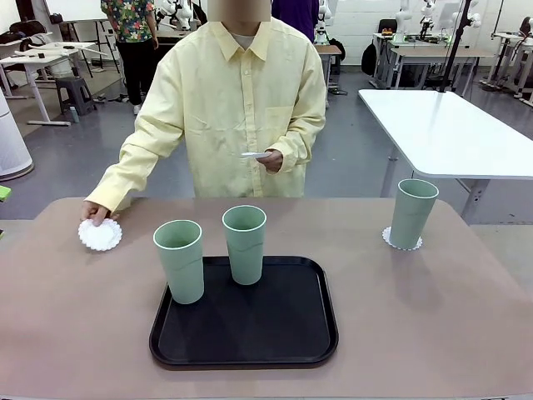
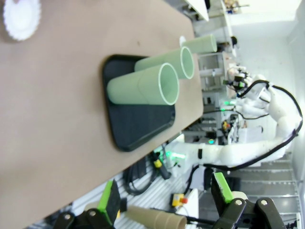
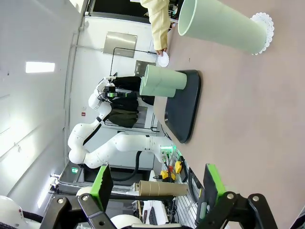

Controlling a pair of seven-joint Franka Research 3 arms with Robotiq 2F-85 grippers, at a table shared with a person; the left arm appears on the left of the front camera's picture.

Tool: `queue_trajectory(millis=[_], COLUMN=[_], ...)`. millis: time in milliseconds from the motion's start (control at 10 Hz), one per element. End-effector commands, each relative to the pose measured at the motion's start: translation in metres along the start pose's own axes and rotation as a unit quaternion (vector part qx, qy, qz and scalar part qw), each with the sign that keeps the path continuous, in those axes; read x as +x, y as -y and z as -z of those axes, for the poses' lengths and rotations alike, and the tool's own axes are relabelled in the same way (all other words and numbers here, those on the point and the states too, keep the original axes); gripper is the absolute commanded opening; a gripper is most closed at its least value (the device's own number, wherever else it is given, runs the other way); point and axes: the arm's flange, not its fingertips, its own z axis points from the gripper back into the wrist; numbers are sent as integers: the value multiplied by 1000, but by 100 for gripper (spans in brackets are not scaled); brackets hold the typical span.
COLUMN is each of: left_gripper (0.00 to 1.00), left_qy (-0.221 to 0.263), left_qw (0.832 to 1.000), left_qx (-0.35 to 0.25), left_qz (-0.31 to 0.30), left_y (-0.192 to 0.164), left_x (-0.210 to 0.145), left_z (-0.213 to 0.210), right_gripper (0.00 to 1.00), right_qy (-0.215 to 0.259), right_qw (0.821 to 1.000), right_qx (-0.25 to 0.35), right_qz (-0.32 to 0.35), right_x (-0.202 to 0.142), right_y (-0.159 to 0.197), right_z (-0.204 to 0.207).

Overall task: Place coasters on the table and set cups on them.
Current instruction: Take one Reusable plastic cup from the Flat Tray and place it on a coaster set by the human.

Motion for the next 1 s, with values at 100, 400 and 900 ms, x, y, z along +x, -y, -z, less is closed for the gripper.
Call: queue_trajectory(millis=[100, 400, 900], left_gripper=[100, 100, 100], left_qy=[0, 0, 0], left_qw=[1000, 1000, 1000], left_qx=[-1, -1, -1], left_qz=[7, 7, 7], left_y=[-2, -2, -2], left_x=[-2, -2, -2], left_z=[-1, -1, -1], right_gripper=[100, 100, 100], right_qy=[1, 1, 1], right_qw=[1000, 1000, 1000], right_qx=[-1, -1, -1], right_qz=[1, 1, 1], right_x=[-1, -1, -1], right_y=[0, 0, 0], right_z=[-1, -1, -1])
